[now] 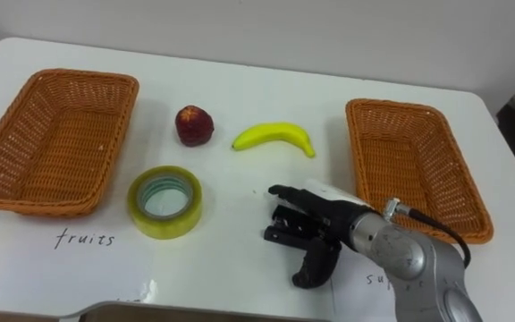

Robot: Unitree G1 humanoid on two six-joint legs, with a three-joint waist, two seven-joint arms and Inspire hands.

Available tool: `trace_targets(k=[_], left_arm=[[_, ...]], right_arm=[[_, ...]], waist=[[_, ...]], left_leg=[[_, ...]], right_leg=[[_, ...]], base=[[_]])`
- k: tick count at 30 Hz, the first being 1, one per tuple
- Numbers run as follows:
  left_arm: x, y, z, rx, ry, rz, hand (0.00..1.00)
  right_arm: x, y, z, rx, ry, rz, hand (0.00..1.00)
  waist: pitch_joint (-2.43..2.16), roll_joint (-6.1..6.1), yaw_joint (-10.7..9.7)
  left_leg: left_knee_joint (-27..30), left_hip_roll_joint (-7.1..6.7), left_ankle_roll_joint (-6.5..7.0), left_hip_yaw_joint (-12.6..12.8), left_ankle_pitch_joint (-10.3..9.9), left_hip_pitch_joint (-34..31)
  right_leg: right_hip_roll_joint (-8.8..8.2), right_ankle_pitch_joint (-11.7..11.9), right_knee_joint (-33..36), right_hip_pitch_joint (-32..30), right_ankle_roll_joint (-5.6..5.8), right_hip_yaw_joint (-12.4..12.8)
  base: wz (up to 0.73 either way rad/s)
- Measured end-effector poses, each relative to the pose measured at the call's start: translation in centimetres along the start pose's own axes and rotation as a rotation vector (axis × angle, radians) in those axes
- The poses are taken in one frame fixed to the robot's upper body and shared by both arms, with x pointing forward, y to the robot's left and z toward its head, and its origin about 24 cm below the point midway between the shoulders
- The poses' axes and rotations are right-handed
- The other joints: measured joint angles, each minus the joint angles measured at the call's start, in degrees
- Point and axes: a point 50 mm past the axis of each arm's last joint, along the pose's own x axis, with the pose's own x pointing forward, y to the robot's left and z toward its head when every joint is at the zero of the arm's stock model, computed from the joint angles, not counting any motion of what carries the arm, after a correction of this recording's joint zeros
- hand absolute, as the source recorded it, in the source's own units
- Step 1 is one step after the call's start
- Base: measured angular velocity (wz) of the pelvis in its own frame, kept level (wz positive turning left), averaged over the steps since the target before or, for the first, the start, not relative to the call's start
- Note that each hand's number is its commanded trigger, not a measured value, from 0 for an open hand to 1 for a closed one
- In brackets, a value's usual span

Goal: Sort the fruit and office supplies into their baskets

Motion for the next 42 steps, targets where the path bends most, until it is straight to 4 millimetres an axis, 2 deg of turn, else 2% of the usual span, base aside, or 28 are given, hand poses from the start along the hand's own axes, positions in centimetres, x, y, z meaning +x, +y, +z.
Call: trace_targets(k=[9, 31, 42], left_arm=[[0.0, 0.0, -0.1, 0.000, 0.004, 0.001, 0.00], [0.0, -0.1, -0.1, 0.004, 0.013, 0.015, 0.00], [0.0, 0.0, 0.3, 0.031, 0.023, 0.041, 0.00]], right_arm=[[0.1, 0.3, -0.3, 0.011, 0.012, 0.014, 0.00], [0.4, 0.5, -0.5, 0.033, 0.031, 0.014, 0.00], [1.5, 0.4, 0.1, -0.025, 0.072, 0.015, 0.00]], waist=[[-0.35, -0.60, 0.2], [-0.27, -1.06, 0.6], [-0.24, -1.18, 0.4]], left_leg=[[0.2, -0.04, 0.00, 0.0, 0.0, 0.0], [0.4, -0.11, 0.01, -0.2, 0.0, 0.2], [0.9, -0.10, 0.02, -0.4, 0.0, 0.1]], right_leg=[[-0.05, 0.0, -0.1, 0.2, 0.00, 0.0], [-0.02, 0.1, -1.1, 0.9, 0.08, -0.3], [0.02, 0.3, -1.1, 0.9, 0.04, -0.4]], base=[[0.00], [0.01], [0.00]])
